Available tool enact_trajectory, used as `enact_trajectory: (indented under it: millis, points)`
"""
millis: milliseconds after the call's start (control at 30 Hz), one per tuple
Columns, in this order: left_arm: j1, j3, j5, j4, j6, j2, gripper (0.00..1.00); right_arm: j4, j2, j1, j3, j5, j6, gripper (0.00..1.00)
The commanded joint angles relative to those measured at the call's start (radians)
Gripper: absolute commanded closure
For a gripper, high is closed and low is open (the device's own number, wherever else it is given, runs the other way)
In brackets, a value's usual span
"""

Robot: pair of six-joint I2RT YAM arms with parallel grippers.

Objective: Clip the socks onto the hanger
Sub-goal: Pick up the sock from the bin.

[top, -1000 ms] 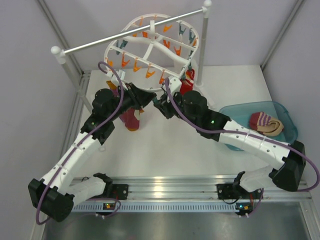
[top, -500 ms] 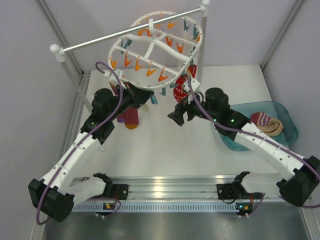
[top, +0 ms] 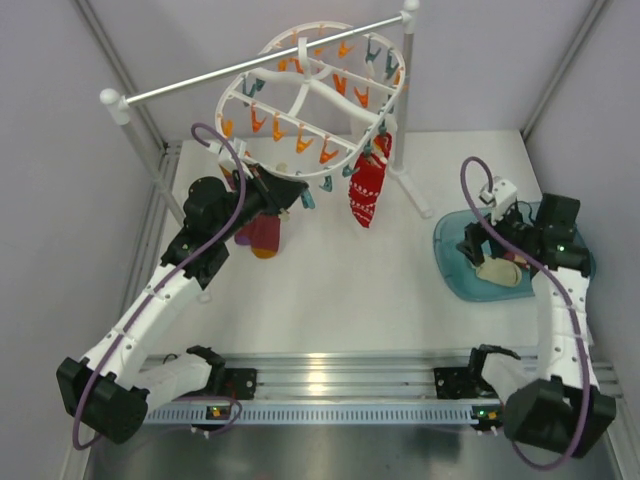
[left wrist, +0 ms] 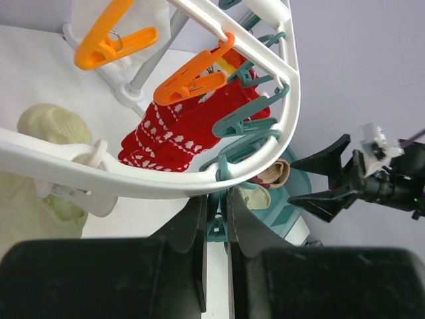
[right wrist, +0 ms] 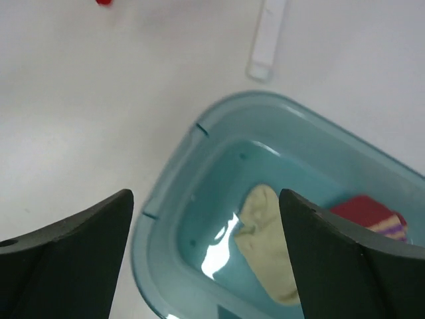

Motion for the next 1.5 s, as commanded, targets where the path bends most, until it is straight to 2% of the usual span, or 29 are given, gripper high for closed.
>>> enact_trajectory:
  millis: [0, 67, 100, 133, 200, 300, 467, 667, 700, 800, 867, 967, 1000, 1100, 1267, 1467]
  points:
    - [0.001, 0.013, 0.012, 0.026, 0.013, -0.018, 1.00, -0.351, 0.128, -0.195, 0.050, -0.116, -0.552, 0.13]
    - [0.002, 0.009, 0.010, 0.025, 0.015, -0.019, 1.00, -0.488, 0.270, -0.321, 0.108, -0.101, -0.724, 0.15]
    - [0.002, 0.009, 0.012, 0.026, 0.015, -0.020, 1.00, -0.529, 0.320, -0.362, 0.128, -0.101, -0.887, 0.19]
    - [0.004, 0.007, 0.012, 0.025, 0.015, -0.018, 1.00, -0.561, 0.410, -0.430, 0.147, -0.096, -0.962, 0.20]
    - [0.002, 0.002, 0.010, 0.028, 0.013, -0.019, 1.00, -0.638, 0.490, -0.465, 0.191, -0.066, -1.132, 0.28]
    - [0.004, -0.002, 0.007, 0.034, 0.012, -0.015, 1.00, -0.635, 0.587, -0.473, 0.201, 0.002, -1.197, 0.35]
    - [0.010, -0.002, 0.001, 0.029, 0.023, -0.016, 1.00, -0.443, 0.559, -0.429, 0.051, 0.034, -1.171, 0.38]
    - [0.015, 0.009, 0.002, 0.020, 0.024, -0.001, 1.00, -0.098, 0.493, -0.361, -0.138, 0.103, -1.068, 0.35]
    - [0.015, 0.009, 0.002, 0.020, 0.023, 0.000, 1.00, -0.034, 0.496, -0.358, -0.147, 0.109, -1.045, 0.34]
    - [0.015, 0.012, 0.007, 0.026, 0.019, 0.008, 1.00, 0.014, 0.519, -0.351, -0.152, 0.120, -1.016, 0.39]
    - [0.015, 0.012, 0.004, 0.025, 0.021, 0.013, 1.00, 0.022, 0.539, -0.344, -0.143, 0.129, -1.016, 0.45]
    - [0.016, 0.013, 0.001, 0.028, 0.026, 0.014, 1.00, 0.035, 0.550, -0.329, -0.141, 0.129, -1.014, 0.71]
    - [0.016, 0.013, 0.001, 0.029, 0.026, 0.017, 1.00, 0.035, 0.550, -0.323, -0.137, 0.123, -0.999, 0.86]
    - [0.016, 0.016, 0.001, 0.025, 0.027, 0.017, 1.00, -0.021, 0.543, -0.301, -0.094, 0.073, -0.950, 1.00]
    - [0.016, 0.021, 0.004, 0.015, 0.029, 0.014, 1.00, -0.197, 0.506, -0.286, 0.035, -0.058, -0.847, 1.00]
    - [0.016, 0.022, 0.010, 0.014, 0.029, 0.011, 1.00, -0.369, 0.374, -0.269, 0.093, -0.229, -0.640, 1.00]
